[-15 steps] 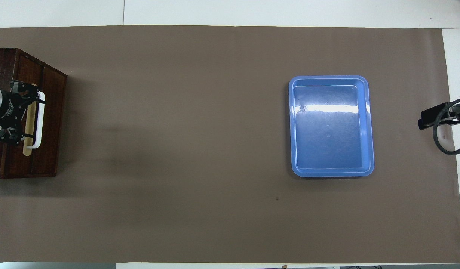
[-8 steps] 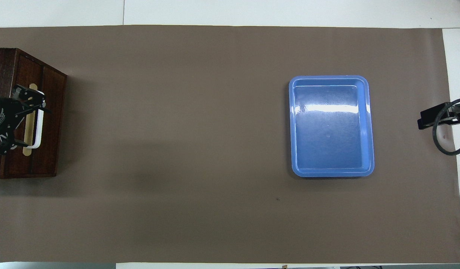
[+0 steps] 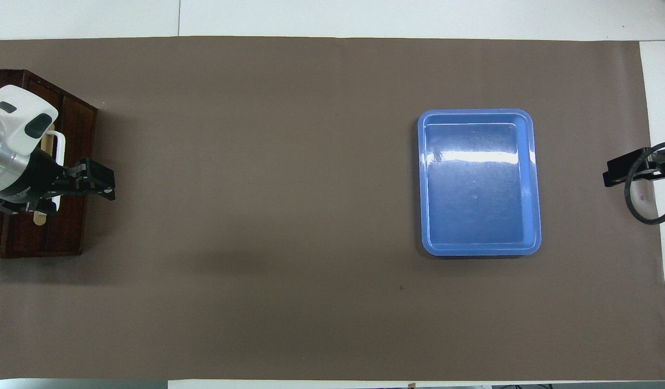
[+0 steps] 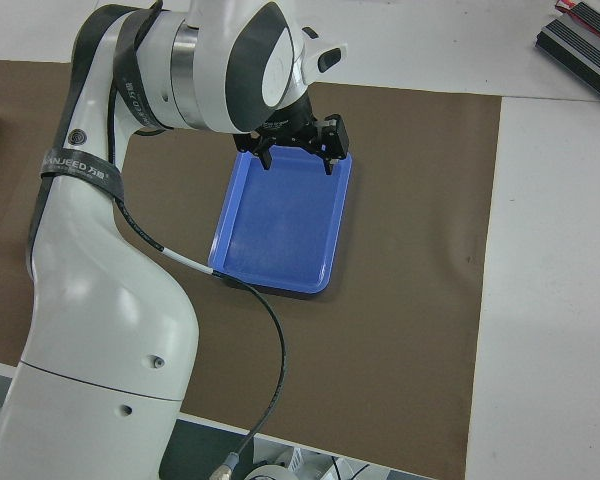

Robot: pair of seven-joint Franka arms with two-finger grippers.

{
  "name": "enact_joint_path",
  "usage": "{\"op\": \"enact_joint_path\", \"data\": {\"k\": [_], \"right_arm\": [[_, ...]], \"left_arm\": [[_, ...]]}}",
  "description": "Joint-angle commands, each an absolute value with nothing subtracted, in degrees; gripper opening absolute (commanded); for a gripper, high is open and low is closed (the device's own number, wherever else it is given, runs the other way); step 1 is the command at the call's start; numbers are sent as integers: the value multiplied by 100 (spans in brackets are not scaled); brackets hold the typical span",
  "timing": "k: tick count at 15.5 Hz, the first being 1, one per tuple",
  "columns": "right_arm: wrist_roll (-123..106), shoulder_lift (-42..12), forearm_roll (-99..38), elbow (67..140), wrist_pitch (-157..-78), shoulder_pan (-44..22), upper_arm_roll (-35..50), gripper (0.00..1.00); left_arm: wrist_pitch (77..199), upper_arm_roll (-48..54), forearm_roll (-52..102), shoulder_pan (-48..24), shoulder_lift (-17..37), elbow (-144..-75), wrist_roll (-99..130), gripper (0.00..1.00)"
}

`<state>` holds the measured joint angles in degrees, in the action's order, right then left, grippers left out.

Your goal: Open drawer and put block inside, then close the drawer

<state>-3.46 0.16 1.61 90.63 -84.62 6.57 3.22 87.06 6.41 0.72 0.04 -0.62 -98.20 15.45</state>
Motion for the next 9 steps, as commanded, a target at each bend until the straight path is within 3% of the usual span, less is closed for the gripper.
{"op": "enact_joint_path", "data": {"k": [1, 9], "right_arm": [[-272, 53, 290, 9079, -8499, 677, 378, 100], [-272, 53, 299, 9079, -8499, 685, 378, 100]], "left_arm": [[8393, 843, 193, 211, 70, -9492, 1178, 100], [8411, 817, 193, 237, 88, -9440, 773, 100]]}}
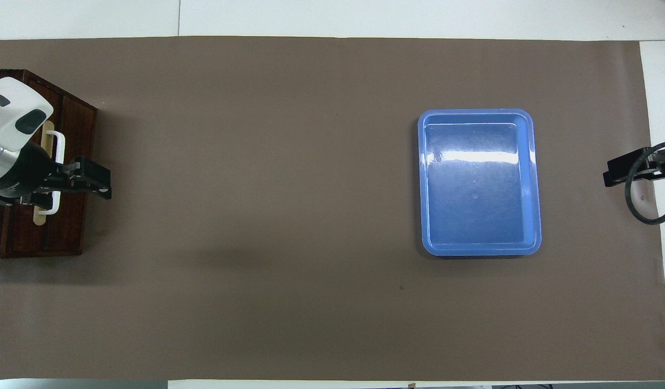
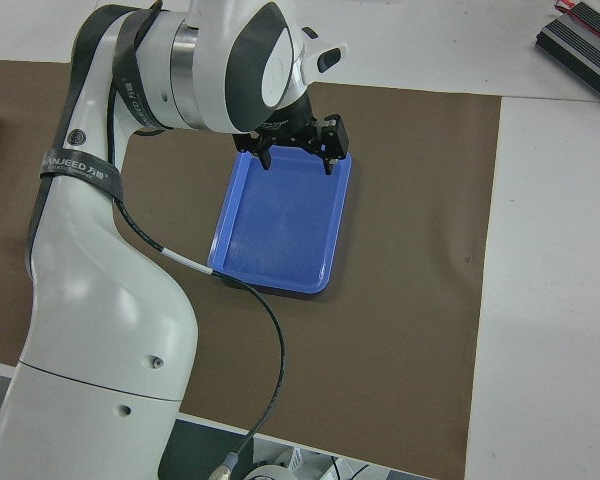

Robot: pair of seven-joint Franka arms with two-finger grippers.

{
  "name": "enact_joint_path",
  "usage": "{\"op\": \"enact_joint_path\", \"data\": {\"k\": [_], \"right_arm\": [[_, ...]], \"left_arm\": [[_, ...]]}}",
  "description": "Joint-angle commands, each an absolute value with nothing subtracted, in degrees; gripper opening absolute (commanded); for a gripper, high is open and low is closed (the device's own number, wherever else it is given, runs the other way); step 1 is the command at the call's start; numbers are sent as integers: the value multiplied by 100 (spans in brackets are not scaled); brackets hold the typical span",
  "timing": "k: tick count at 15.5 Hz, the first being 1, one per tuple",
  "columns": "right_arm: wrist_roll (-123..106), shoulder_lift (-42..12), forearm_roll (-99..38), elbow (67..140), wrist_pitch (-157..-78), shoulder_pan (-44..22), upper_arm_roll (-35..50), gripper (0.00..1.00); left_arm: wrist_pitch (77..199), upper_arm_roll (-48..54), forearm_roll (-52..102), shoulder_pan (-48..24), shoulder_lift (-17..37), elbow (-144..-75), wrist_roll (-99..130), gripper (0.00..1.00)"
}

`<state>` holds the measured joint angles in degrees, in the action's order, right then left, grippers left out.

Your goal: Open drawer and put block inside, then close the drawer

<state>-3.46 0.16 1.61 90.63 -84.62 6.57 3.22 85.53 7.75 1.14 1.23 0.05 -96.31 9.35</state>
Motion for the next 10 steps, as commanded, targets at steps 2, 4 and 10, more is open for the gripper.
{"op": "enact_joint_path", "data": {"k": [2, 4, 10], "right_arm": [[-281, 53, 290, 9079, -8508, 686, 378, 100], [-281, 53, 290, 9079, -8508, 686, 378, 100], [-281, 53, 290, 9079, -8508, 686, 369, 100]], "left_arm": [[8394, 809, 167, 272, 105, -9413, 765, 100], [8367, 809, 150, 272, 123, -9300, 765, 100], [8402, 773, 149, 255, 106, -9290, 738, 100]]}}
